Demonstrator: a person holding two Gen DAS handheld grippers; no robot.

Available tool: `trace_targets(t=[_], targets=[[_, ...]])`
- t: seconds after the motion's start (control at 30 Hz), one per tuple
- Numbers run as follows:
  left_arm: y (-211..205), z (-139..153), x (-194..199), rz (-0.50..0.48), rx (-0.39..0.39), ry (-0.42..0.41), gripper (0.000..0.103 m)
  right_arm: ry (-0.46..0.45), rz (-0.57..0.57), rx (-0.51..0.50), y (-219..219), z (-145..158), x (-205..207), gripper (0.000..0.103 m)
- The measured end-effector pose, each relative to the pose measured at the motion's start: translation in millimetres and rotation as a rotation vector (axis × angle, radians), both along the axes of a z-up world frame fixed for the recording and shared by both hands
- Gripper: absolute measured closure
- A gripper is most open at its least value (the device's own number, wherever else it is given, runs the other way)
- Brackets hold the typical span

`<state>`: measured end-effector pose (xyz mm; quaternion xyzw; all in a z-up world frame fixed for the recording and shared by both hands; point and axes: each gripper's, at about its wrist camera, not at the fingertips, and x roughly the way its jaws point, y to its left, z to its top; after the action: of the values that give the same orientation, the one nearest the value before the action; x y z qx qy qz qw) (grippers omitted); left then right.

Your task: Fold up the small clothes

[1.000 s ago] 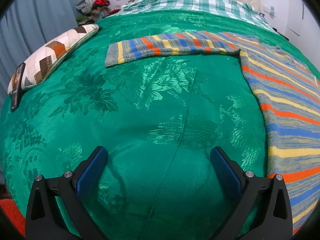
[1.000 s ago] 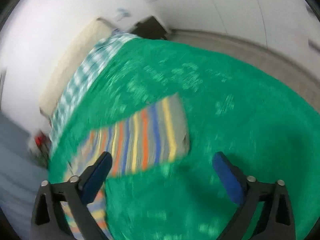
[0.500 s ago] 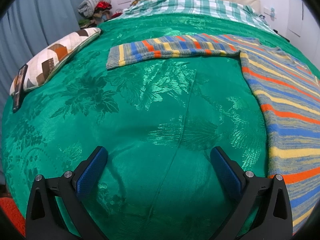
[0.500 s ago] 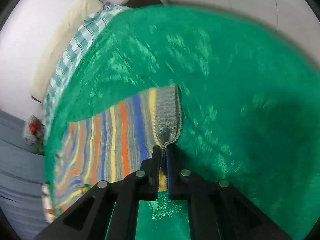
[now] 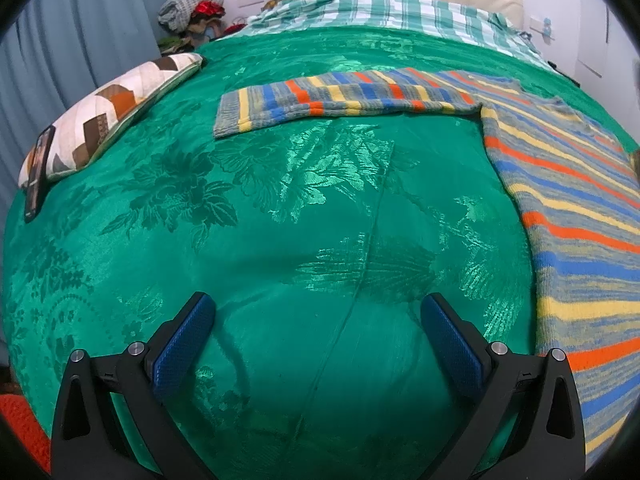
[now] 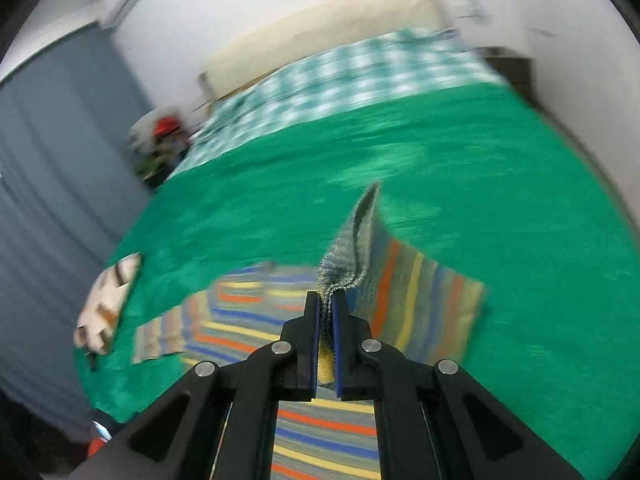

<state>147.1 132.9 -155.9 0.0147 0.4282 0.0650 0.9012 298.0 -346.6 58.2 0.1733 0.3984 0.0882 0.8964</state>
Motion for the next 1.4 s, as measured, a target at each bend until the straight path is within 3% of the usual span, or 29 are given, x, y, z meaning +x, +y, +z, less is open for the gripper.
trace_targets(t=[0.03, 0.07, 0.1, 0.13, 0.23, 0.33, 0.43, 0.53, 0.57, 0.6, 0.63, 0.67, 0.7, 0.77, 0.83, 0.87, 0.97, 1.0, 1.23, 1.4], targets=[[0, 0, 0, -0.001, 0.001, 0.0, 0.0, 0.014, 0.037, 0.021, 24, -10, 15, 0.093], [0, 0, 0, -0.001, 0.001, 0.0, 0.0, 0.037, 0.064, 0.045, 35, -20, 24, 0.067], [0, 0, 0, -0.001, 0.001, 0.0, 0.0, 0.094, 0.097, 0.08, 49, -35, 35, 0.027], [0, 0, 0, -0.001, 0.0, 0.0, 0.0, 0.114, 0.105, 0.103, 59, -46, 41, 0.022], [-1, 0, -1, 0.002, 0.003, 0.001, 0.0, 0.08, 0.084, 0.141, 56, -54, 37, 0.022], [-3, 0, 0, 0.007, 0.006, 0.004, 0.0, 0.125, 0.028, 0.246, 34, -70, 35, 0.023], [-4, -1, 1, 0.011, 0.008, 0.003, 0.0, 0.233, 0.005, 0.334, 15, -109, 30, 0.027], [-4, -1, 0, 0.011, 0.011, -0.002, 0.0, 0.374, -0.089, 0.307, -8, -160, 18, 0.029], [-3, -1, 0, 0.01, 0.009, -0.005, 0.0, 0.442, -0.145, 0.244, -19, -178, 12, 0.038], [-3, -1, -1, 0.01, 0.009, -0.006, 0.0, 0.486, -0.2, 0.156, -30, -193, 3, 0.072], [-3, -1, -1, 0.01, 0.01, -0.008, 0.0, 0.469, -0.209, 0.114, -36, -193, -3, 0.084], [-3, -1, -1, 0.011, 0.012, -0.008, 0.0, 0.444, -0.217, 0.073, -38, -188, -9, 0.084], [-4, -1, -1, 0.011, 0.014, -0.009, 0.0, 0.411, -0.238, -0.011, -38, -177, -17, 0.066], [-4, -1, -1, 0.012, 0.017, -0.009, 0.0, 0.323, -0.233, -0.092, -32, -152, -34, 0.05], [-5, -1, 0, 0.014, 0.021, -0.01, 0.0, 0.234, -0.206, -0.178, -20, -127, -56, 0.049], [-5, -1, -1, 0.014, 0.022, -0.011, 0.0, 0.195, -0.201, -0.272, -10, -116, -70, 0.047], [-4, -1, -1, 0.013, 0.018, -0.015, 0.0, 0.117, -0.208, -0.465, 14, -102, -104, 0.033], [-4, -1, -2, 0.012, 0.018, -0.016, 0.0, 0.094, -0.215, -0.526, 21, -100, -120, 0.032], [-5, -1, -3, 0.014, 0.027, -0.028, 0.0, 0.066, -0.281, -0.669, 41, -75, -181, 0.03], [-5, -2, -4, 0.014, 0.027, -0.033, 0.0, 0.076, -0.331, -0.678, 57, -57, -216, 0.026]])
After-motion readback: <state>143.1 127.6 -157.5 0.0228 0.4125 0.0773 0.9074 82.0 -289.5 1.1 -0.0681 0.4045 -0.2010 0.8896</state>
